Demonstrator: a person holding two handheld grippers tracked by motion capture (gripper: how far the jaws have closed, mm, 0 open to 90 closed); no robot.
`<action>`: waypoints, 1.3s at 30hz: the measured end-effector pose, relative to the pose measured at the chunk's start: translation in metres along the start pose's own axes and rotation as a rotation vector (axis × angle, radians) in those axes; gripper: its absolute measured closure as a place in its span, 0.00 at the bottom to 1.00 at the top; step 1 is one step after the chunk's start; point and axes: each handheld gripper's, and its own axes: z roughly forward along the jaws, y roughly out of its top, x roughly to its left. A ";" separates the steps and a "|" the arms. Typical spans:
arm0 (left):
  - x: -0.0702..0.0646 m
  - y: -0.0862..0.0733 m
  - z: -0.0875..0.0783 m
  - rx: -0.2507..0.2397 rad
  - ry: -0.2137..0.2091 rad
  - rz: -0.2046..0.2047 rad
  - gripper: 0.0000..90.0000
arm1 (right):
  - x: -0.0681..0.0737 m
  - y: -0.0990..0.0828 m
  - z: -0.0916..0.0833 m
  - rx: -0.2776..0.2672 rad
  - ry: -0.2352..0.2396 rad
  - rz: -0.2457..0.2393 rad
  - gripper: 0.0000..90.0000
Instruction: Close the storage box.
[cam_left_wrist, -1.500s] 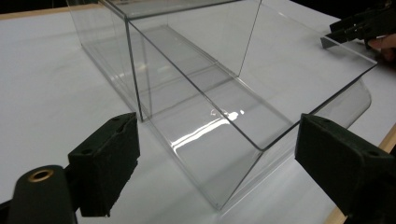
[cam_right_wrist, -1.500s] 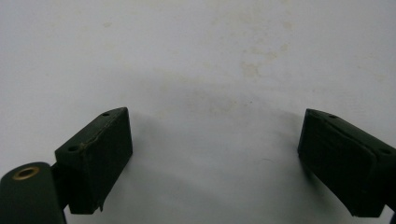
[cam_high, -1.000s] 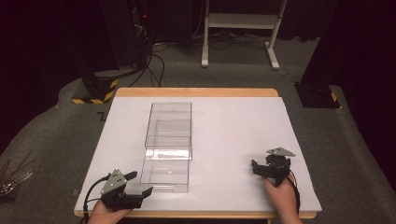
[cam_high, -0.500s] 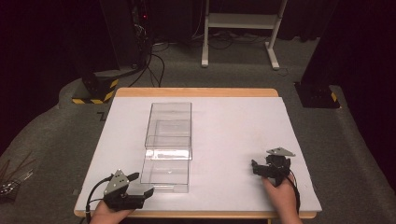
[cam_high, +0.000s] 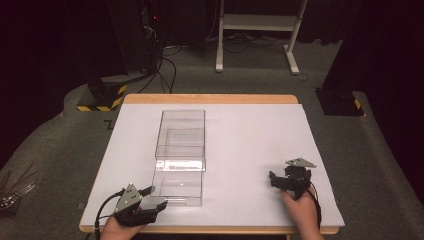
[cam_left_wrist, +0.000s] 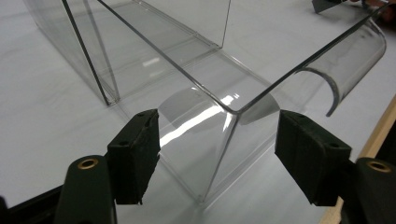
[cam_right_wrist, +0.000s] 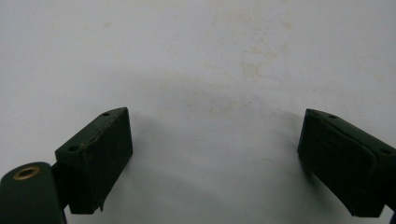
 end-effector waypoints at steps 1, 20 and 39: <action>0.000 0.000 0.000 -0.001 0.003 0.001 0.35 | 0.000 0.000 0.000 0.000 0.000 0.000 0.11; -0.002 0.003 0.006 -0.023 0.047 -0.021 0.39 | 0.000 0.000 0.000 0.000 0.000 0.000 0.11; 0.004 0.009 0.016 -0.058 0.067 -0.057 0.38 | 0.000 0.000 0.000 0.000 -0.001 -0.001 0.11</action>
